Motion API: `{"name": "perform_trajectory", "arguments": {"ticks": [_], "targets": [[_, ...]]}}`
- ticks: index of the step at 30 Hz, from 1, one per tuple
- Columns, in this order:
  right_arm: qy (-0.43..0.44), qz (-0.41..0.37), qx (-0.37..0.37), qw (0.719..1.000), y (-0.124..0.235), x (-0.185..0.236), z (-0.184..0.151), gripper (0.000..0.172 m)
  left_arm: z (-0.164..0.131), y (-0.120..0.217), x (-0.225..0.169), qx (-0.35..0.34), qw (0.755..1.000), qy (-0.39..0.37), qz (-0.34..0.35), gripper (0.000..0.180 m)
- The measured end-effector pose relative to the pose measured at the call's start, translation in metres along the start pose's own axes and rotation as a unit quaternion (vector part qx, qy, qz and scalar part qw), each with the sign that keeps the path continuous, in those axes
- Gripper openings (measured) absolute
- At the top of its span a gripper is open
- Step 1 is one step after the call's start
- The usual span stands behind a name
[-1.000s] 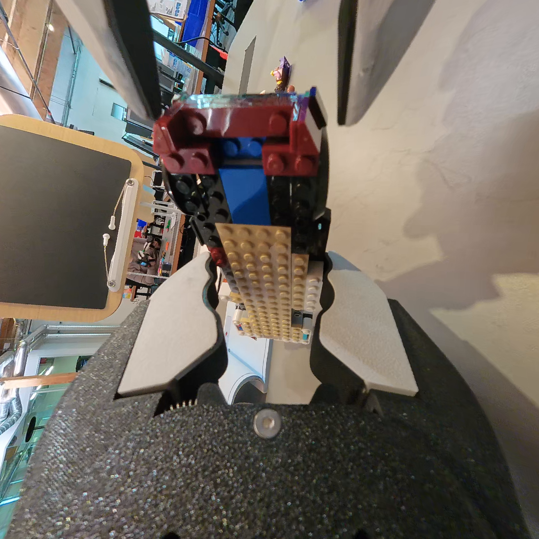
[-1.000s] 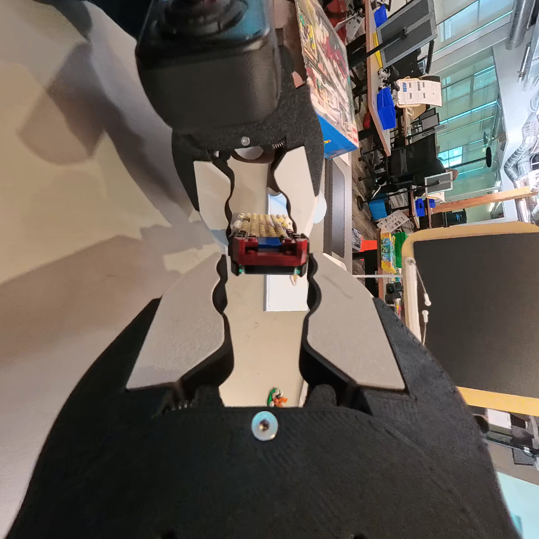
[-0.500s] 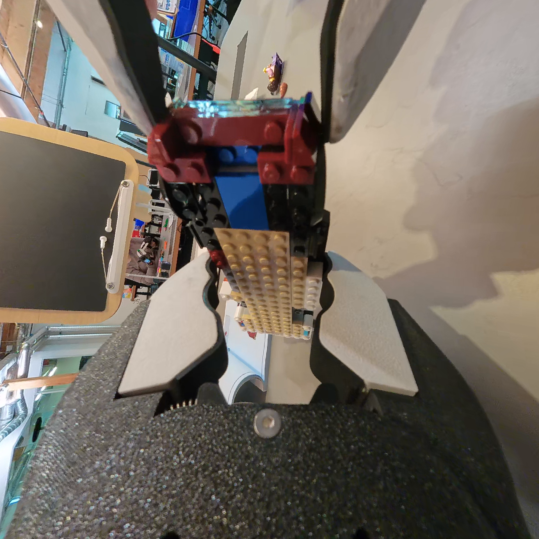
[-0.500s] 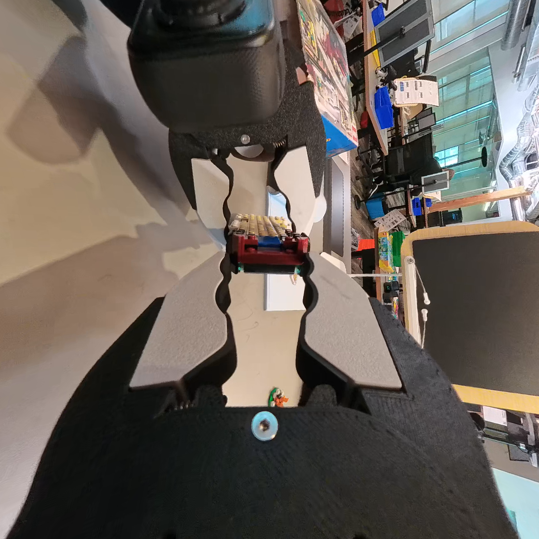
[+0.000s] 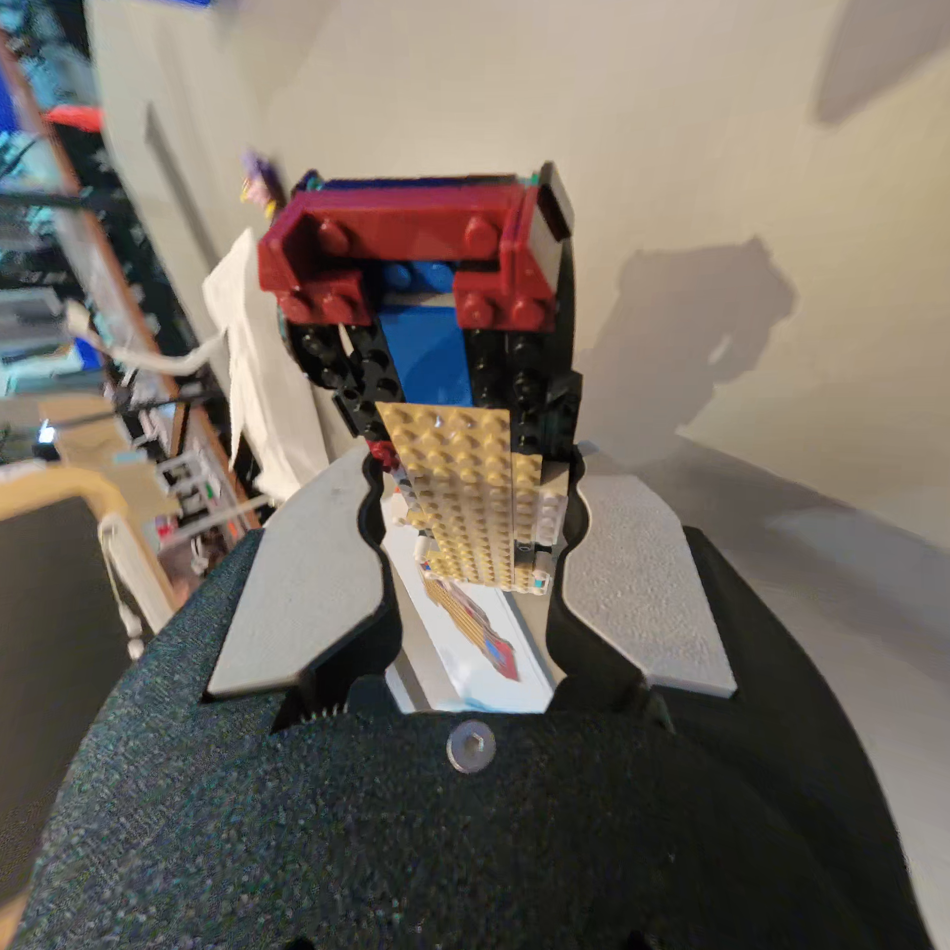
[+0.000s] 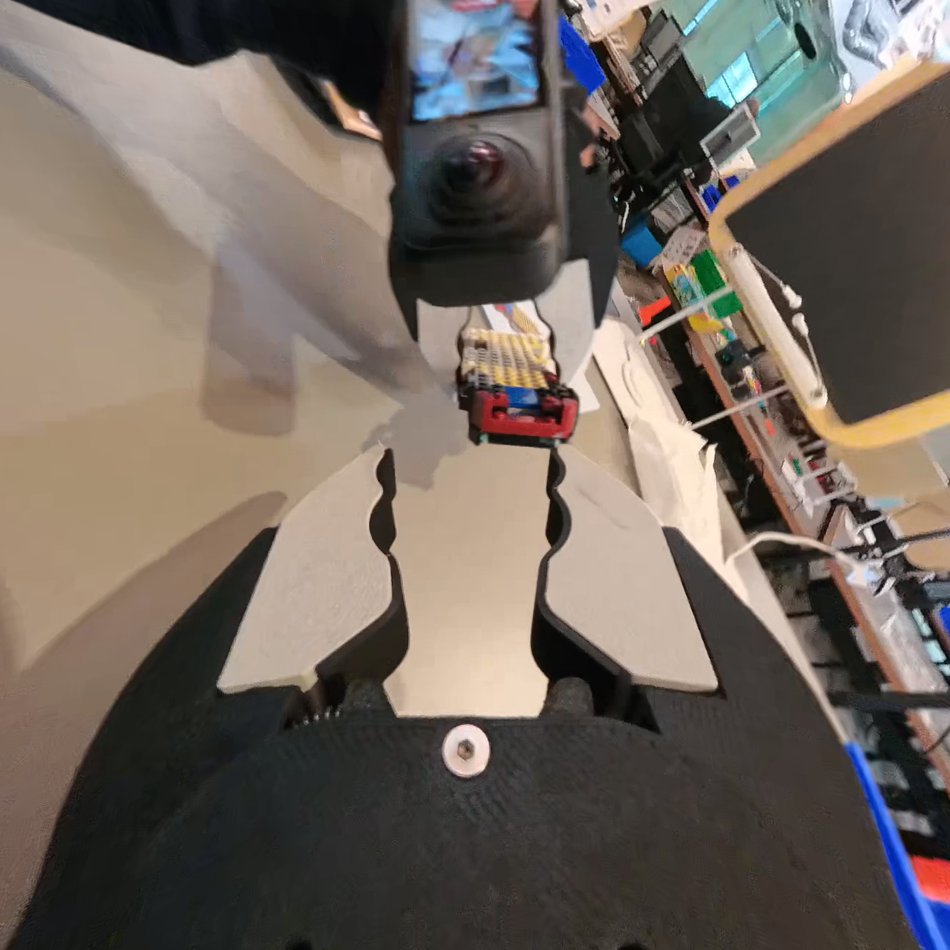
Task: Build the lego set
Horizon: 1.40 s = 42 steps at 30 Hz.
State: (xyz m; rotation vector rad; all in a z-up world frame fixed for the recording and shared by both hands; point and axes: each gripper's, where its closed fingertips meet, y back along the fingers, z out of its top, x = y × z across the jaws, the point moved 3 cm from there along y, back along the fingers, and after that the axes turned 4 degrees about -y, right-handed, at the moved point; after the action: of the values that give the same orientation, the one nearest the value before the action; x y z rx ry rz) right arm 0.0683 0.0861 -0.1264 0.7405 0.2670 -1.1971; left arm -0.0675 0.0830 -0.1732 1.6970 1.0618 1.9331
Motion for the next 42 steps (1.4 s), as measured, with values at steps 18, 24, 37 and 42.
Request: {"name": "perform_trajectory", "arguments": {"ticks": [18,24,37,42], "targets": [[-0.165,-0.051,0.048,0.984,0.063,0.022,-0.074,0.056,0.077,-0.075,0.033,0.021,0.96,-0.228,-0.16,0.068],[-0.175,-0.054,0.061,0.981,0.062,0.024,-0.078,0.056,0.073,-0.073,0.032,-0.012,0.971,-0.182,-0.152,0.065],[-0.197,-0.032,0.069,0.978,0.032,0.03,-0.065,0.054,0.028,-0.01,0.029,-0.195,0.96,0.191,0.054,0.067],[-0.191,0.001,0.074,0.979,-0.02,0.037,-0.044,0.046,-0.011,0.015,-0.019,-0.191,0.935,0.275,0.115,0.041]]}}
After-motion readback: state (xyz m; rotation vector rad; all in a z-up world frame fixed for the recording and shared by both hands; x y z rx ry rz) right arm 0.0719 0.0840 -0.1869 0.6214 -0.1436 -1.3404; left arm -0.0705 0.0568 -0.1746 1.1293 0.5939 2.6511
